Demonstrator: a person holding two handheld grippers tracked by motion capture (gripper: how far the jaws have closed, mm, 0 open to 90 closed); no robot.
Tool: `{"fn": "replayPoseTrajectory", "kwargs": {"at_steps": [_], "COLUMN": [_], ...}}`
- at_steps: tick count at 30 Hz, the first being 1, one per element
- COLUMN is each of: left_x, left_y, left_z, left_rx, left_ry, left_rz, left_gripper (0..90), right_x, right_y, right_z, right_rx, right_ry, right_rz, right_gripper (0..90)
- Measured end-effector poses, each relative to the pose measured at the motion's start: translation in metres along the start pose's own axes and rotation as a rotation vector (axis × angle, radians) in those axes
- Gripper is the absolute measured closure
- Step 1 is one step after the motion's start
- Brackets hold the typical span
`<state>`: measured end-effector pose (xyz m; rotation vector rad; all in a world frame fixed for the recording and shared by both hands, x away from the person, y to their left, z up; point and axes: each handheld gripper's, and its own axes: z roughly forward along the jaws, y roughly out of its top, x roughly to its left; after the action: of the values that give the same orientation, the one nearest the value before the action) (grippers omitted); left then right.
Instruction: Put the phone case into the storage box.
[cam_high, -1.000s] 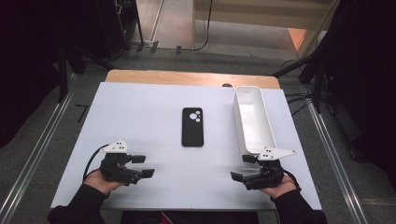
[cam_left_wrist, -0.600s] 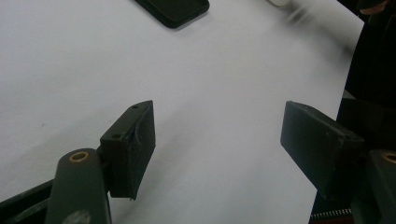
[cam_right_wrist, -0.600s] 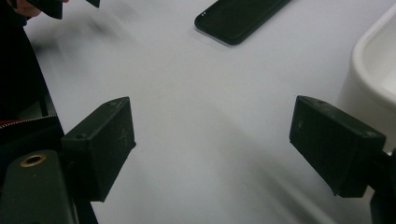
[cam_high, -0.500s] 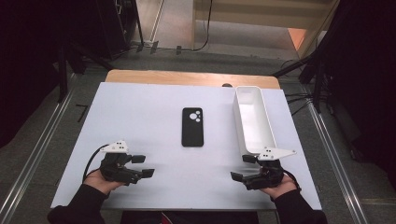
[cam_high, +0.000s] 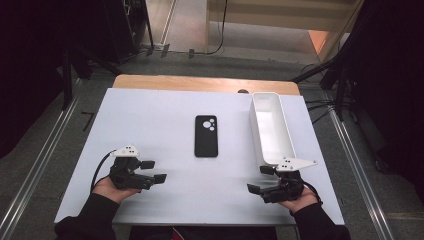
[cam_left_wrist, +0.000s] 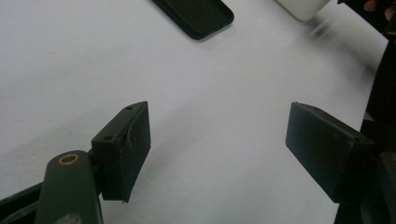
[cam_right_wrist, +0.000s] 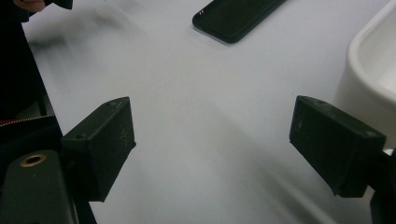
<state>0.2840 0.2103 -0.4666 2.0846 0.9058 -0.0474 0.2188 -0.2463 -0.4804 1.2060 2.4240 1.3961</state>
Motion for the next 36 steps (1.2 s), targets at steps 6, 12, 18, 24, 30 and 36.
{"fn": "replayPoseTrajectory", "kwargs": {"at_steps": [6,12,18,24,30,36], "left_x": [0.001,0.003,0.005,0.009,0.009,0.009], "left_y": [0.006,0.015,0.023,0.032,0.045,0.055], "left_z": [0.003,0.006,0.008,0.012,0.019,0.023], "left_rx": [0.001,-0.001,0.004,0.001,0.003,0.009], "left_ry": [0.015,-0.006,-0.009,-0.013,-0.022,-0.028], "left_rz": [0.012,0.009,0.014,0.014,0.024,0.022], "left_gripper": [22.1,22.4,22.5,22.4,22.4,22.4], "right_x": [0.000,0.000,0.000,0.000,0.000,0.000], "right_y": [0.000,0.000,0.000,0.000,0.000,0.000], "right_z": [0.001,0.001,0.001,0.000,0.001,0.000], "right_rx": [0.002,0.003,0.003,0.004,0.002,0.002], "right_ry": [0.004,-0.002,0.001,0.001,-0.002,-0.002], "right_rz": [-0.003,-0.005,-0.003,-0.003,-0.007,-0.003], "right_gripper": [12.5,12.6,12.6,12.5,12.6,12.6]}}
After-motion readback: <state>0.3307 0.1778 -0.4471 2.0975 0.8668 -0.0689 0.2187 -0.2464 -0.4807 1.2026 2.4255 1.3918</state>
